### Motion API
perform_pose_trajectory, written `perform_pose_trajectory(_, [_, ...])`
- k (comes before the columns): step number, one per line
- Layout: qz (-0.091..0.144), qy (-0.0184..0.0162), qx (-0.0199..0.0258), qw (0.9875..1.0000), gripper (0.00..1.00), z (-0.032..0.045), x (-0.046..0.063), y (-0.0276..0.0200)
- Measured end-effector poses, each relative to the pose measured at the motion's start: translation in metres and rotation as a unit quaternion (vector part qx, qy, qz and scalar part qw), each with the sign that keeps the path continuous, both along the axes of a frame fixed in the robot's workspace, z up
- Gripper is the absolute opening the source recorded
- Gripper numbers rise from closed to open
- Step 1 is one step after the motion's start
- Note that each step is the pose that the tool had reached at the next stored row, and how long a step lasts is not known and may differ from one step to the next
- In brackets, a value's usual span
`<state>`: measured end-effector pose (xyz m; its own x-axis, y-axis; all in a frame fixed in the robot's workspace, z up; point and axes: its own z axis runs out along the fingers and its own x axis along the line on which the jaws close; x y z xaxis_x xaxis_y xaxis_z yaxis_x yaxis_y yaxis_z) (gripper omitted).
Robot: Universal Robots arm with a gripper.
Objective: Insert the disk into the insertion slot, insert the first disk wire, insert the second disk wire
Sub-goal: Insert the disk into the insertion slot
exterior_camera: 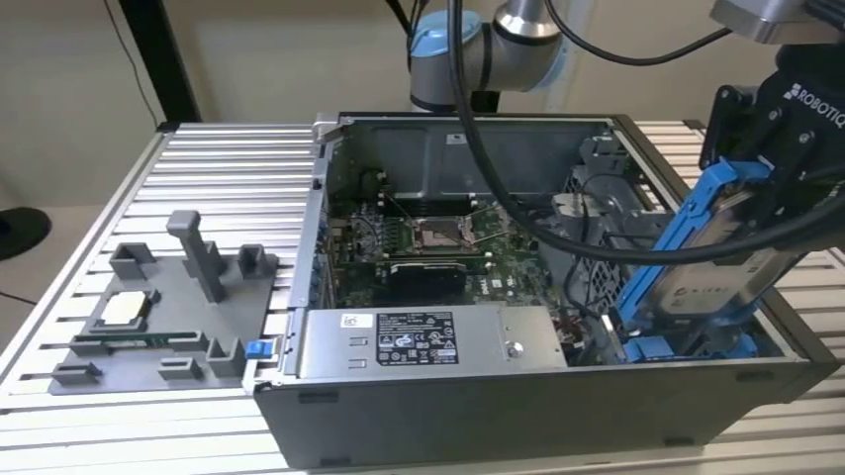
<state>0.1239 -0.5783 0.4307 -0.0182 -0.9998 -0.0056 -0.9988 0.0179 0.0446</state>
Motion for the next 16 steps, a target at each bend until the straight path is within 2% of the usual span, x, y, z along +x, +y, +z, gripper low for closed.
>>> perform_pose_trajectory(16, [0.000,-0.0002,0.0009,1.0000,0.00,-0.0157,0.003,0.0010])
